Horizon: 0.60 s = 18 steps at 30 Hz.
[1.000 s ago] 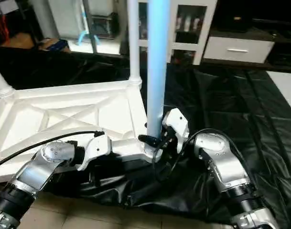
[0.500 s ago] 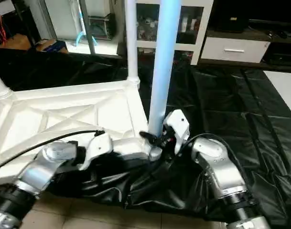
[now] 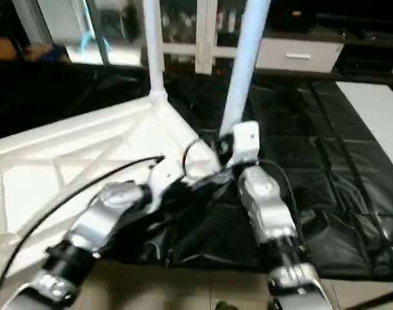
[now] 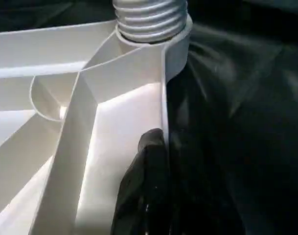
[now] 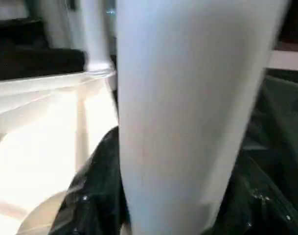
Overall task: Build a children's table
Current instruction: Insert table leg to table base
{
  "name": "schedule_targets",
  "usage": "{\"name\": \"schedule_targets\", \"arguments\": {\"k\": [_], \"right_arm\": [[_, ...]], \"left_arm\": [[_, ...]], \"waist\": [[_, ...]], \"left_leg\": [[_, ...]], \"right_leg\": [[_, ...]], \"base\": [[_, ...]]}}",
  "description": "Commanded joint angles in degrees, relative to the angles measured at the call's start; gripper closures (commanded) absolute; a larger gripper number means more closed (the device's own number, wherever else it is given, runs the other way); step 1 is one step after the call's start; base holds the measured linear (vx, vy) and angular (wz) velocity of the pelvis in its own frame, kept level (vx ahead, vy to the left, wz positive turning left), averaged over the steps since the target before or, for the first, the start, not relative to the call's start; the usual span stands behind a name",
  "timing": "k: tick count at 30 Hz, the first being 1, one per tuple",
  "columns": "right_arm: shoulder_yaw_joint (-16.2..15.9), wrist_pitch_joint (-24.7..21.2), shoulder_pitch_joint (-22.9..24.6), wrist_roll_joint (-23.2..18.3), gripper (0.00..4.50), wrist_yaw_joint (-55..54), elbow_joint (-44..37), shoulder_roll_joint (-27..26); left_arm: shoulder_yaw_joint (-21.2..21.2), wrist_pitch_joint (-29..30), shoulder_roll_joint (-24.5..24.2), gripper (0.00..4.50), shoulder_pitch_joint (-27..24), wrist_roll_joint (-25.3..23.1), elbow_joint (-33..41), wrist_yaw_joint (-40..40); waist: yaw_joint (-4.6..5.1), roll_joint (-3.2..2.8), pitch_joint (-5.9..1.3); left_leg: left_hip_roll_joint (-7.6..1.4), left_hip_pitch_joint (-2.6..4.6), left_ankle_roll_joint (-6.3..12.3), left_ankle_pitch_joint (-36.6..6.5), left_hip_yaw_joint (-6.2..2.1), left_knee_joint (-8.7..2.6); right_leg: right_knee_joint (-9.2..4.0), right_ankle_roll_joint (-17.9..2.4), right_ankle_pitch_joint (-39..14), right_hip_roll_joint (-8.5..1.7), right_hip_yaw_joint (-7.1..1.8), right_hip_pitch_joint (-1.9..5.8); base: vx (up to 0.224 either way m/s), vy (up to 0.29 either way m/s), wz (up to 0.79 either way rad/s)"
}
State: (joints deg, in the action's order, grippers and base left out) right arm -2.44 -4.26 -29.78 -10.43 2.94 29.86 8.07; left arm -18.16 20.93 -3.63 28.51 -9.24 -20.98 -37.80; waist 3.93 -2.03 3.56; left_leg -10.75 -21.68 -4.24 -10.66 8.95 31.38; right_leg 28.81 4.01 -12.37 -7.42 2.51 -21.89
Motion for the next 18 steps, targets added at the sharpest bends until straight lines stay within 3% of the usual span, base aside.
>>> {"name": "schedule_targets", "arguments": {"k": [1, 2, 3, 4, 6, 8, 11, 13, 15, 17, 18], "right_arm": [[3.96, -4.3, 3.41, 4.5, 2.65, -8.13, 11.47, 2.37], [3.03, -3.28, 1.53, 5.51, 2.65, -10.46, 13.98, 1.5], [3.03, -3.28, 1.53, 5.51, 2.65, -10.46, 13.98, 1.5], [2.7, -2.85, 0.77, 5.83, 2.65, -11.29, 15.1, 1.13], [2.28, -1.36, -0.7, 6.75, 2.65, -12.76, 16.75, -0.06], [2.1, -0.11, -0.92, 6.87, 2.65, -13.03, 16.61, -0.5], [1.9, 1.57, -1.32, 6.92, 2.65, -13.39, 17.17, -0.68], [3.6, 4.91, -1.69, 6.16, 2.65, -13.78, 17.31, -0.69], [5.89, 8.33, -1.84, 4.24, 2.65, -12.9, 16.6, -1.11], [6.57, 10.51, -1.57, 3.55, 2.65, -11.35, 14.95, -0.99], [6.74, 11.83, -1.26, 3.3, 2.65, -9.99, 13.77, -0.84]], "left_arm": [[-0.92, -0.74, 2.27, 4.49, 2.31, 1.99, 3.36, -0.03], [0.07, 1.51, 5.21, 4.49, 3.32, 2.25, 3.13, 3.24], [0.07, 1.51, 5.21, 4.49, 3.32, 2.25, 3.13, 3.24], [0.61, 2.27, 6.46, 4.49, 3.69, 2.43, 2.92, 4.67], [1.22, 1.31, 8.3, 4.49, 4.66, 1.69, 1.6, 7.56], [1.25, -0.37, 8.29, 4.49, 4.95, 1.05, 0.91, 8.75], [1.52, -1.76, 7.66, 4.49, 5.21, 0.58, 0.33, 9.74], [2.42, -4.13, 5.76, 4.49, 5.44, 0.49, -0.21, 10.04], [2.42, -6.98, 4.04, 4.49, 5.5, 0.37, -0.47, 8.94], [2.24, -9.55, 2.37, 4.49, 5.41, 0.43, -0.65, 7.49], [2.07, -10.74, 1.31, 4.49, 5.28, 0.48, -0.77, 6.61]], "waist": [[0.47, -0.07, -1.5], [0.04, 0.1, -1.71], [-0.07, 0.11, -1.68], [-0.28, 0.28, -1.76], [-0.77, 0.87, -2.45], [-1.39, 0.76, -2.71], [-1.64, 1.22, -2.66], [-1.93, 1.21, -3.06], [-2.3, 0.95, -3.49], [-2.83, 0.61, -3.87], [-2.99, 0.6, -4.17]], "left_leg": [[-1.08, 2.34, -2.61, -42.89, -0.48, -5.54], [-1.01, 2.41, -2.0, -39.94, -0.08, -5.04], [-1.1, 1.65, -1.87, -37.03, 0.07, -5.03], [-1.12, 1.45, -1.66, -35.7, 0.27, -4.92], [-1.17, -0.03, -0.78, -26.76, 0.56, -4.81], [-1.18, -0.18, 0.61, -20.48, 1.15, -4.46], [-1.16, -0.19, 1.25, -21.29, 1.47, -3.97], [-1.1, -0.49, 1.73, -18.22, 1.52, -3.61], [-1.19, -0.37, 3.06, -14.38, 1.7, -3.14], [-1.14, -0.88, 4.96, -7.95, 1.93, -2.57], [-1.05, -0.7, 5.52, -4.33, 2.02, -2.08]], "right_leg": [[-3.93, -7.27, -25.82, 0.6, 1.04, -1.13], [-3.96, -8.18, -25.27, 0.23, 0.48, -1.38], [-3.46, -8.96, -23.59, 0.08, 0.17, -1.01], [-3.33, -9.12, -22.79, 0.12, 0.04, -0.94], [-2.07, -9.74, -16.1, 0.0, -0.3, 0.39], [-1.62, -10.76, -9.95, 0.07, -0.44, 0.46], [-1.63, -10.11, -14.3, 0.21, -0.59, -0.14], [-1.15, -10.08, -11.68, 0.22, -0.71, 0.08], [-0.56, -11.21, -6.63, 0.39, -0.65, 0.02], [0.63, -13.27, 1.69, 0.63, -0.34, 0.68], [1.26, -14.41, 7.14, 0.86, -0.35, 0.81]], "base": [[0.0, 0.0, 0.0], [0.0, 0.0, 0.0], [0.0, 0.0, 0.0], [0.0, 0.0, 0.0], [0.0, 0.0, 0.0], [0.0, 0.0, 0.0], [0.0, 0.0, 0.0], [0.051, -0.039, 0.0], [0.052, -0.042, 0.0], [0.052, -0.035, -0.06], [0.052, -0.021, -0.08]]}}
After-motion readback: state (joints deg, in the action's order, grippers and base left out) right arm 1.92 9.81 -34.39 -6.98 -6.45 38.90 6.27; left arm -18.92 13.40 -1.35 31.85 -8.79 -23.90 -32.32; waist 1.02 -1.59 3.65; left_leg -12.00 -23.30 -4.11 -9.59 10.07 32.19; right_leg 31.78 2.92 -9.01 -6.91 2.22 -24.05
